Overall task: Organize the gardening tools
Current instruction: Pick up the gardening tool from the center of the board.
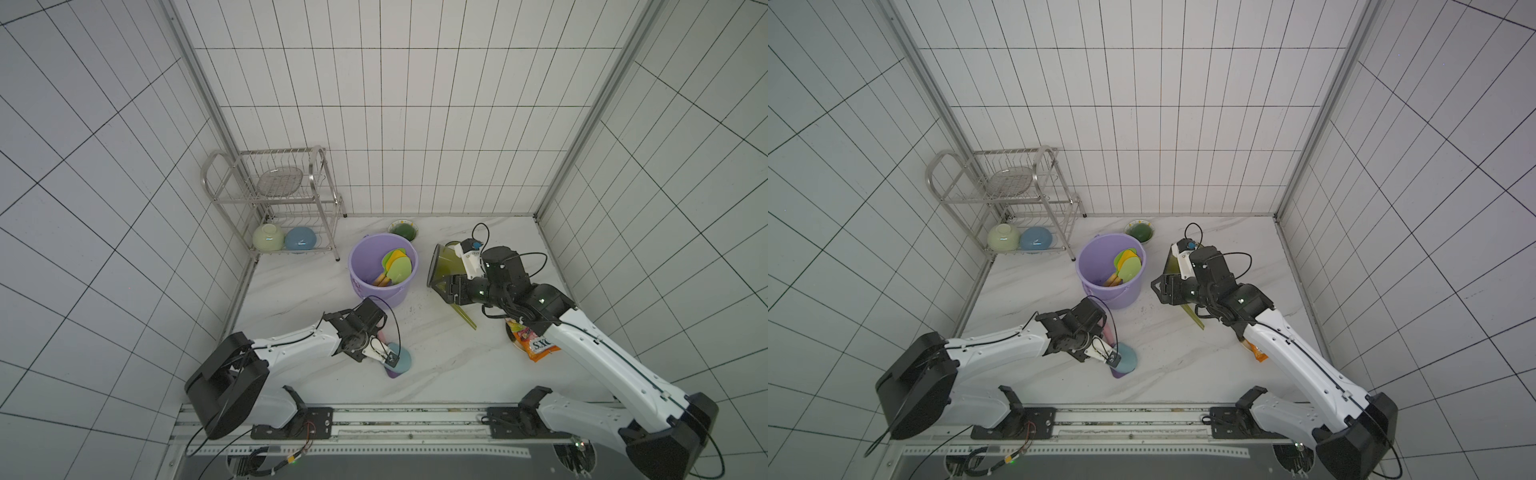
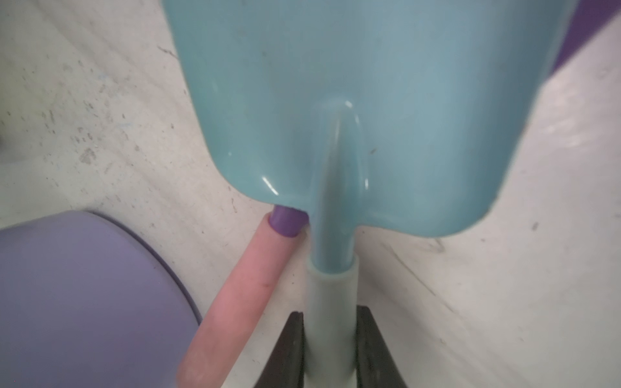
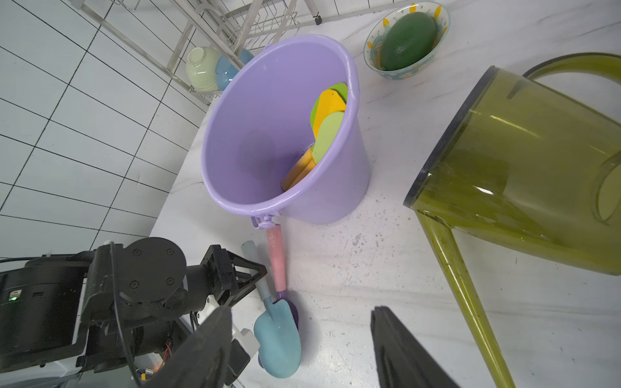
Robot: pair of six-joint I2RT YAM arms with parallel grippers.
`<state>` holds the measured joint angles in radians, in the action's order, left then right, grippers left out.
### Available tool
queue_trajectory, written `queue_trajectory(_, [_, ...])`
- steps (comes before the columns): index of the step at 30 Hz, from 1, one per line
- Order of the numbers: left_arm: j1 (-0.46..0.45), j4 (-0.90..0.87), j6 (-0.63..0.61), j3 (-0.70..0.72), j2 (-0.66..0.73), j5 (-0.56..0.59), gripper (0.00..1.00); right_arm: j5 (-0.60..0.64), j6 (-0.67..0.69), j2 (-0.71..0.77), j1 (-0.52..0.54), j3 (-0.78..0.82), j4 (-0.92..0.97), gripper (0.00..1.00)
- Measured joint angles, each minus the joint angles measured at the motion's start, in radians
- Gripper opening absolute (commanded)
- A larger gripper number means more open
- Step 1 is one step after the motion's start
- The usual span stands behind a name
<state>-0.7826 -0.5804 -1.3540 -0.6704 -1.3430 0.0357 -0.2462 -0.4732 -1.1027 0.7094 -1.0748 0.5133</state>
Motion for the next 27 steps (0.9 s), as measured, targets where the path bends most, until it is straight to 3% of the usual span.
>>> queue_trajectory(9, [0.0, -0.124, 0.179, -0.092, 0.17, -0.07, 0.17, 0.01, -0.097, 0.002, -0.003, 0.001, 0.0, 0.66])
queue_trajectory(15, [0.013, -0.174, 0.324, -0.176, 0.208, -0.071, 0.17, 0.042, -0.173, 0.015, 0.016, 0.001, 0.003, 0.67])
queue_trajectory(23, [0.04, -0.238, 0.541, -0.337, 0.187, -0.034, 0.16, 0.142, -0.301, 0.012, 0.145, -0.018, 0.009, 0.66])
queue_trajectory(27, [0.039, -0.254, 0.619, -0.361, 0.182, -0.016, 0.15, 0.201, -0.357, -0.008, 0.198, -0.04, 0.008, 0.62])
